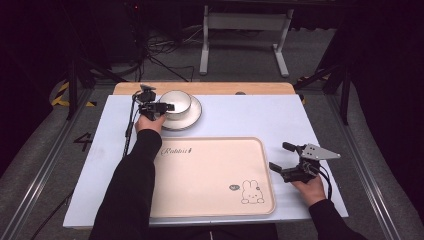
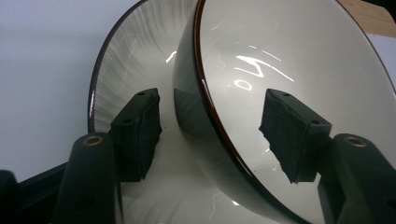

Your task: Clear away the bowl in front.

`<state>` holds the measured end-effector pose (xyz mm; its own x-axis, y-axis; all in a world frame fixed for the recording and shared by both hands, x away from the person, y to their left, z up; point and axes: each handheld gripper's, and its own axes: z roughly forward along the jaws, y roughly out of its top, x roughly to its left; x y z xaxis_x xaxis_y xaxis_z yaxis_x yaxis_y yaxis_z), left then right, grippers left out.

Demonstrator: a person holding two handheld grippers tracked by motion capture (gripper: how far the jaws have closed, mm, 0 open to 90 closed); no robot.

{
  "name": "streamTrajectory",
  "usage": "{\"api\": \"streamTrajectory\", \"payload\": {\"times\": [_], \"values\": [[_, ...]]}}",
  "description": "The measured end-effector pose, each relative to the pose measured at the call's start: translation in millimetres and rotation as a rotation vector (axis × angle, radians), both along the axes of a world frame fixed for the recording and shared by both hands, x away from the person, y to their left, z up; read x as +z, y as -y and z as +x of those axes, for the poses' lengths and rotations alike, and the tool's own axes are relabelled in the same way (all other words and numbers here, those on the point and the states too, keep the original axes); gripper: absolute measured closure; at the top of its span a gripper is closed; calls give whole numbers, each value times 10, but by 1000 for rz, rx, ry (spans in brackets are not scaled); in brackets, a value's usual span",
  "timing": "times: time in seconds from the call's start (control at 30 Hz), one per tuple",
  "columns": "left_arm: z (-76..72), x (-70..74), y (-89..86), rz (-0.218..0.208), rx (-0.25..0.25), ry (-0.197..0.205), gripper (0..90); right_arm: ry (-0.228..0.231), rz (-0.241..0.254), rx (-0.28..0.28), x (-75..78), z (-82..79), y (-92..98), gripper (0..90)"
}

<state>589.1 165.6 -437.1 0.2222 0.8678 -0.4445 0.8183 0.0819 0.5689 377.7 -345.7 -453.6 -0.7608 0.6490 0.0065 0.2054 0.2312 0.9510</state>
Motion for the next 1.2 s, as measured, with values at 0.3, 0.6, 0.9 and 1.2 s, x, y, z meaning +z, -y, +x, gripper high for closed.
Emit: {"api": "streamTrajectory", "payload": {"times": [0.3,0.6,0.9,1.2], "values": [[-17,32,23,31,4,13,517,0,-1,0,0,1,-1,27],[12,46,12,27,45,-32,630,-1,1,0,-1,2,1,27],[25,60,34,21,79,-47,726,-2,3,1,-1,2,3,27],[8,83,38,0,103,-32,787,-3,8,1,-1,3,5,27]]}}
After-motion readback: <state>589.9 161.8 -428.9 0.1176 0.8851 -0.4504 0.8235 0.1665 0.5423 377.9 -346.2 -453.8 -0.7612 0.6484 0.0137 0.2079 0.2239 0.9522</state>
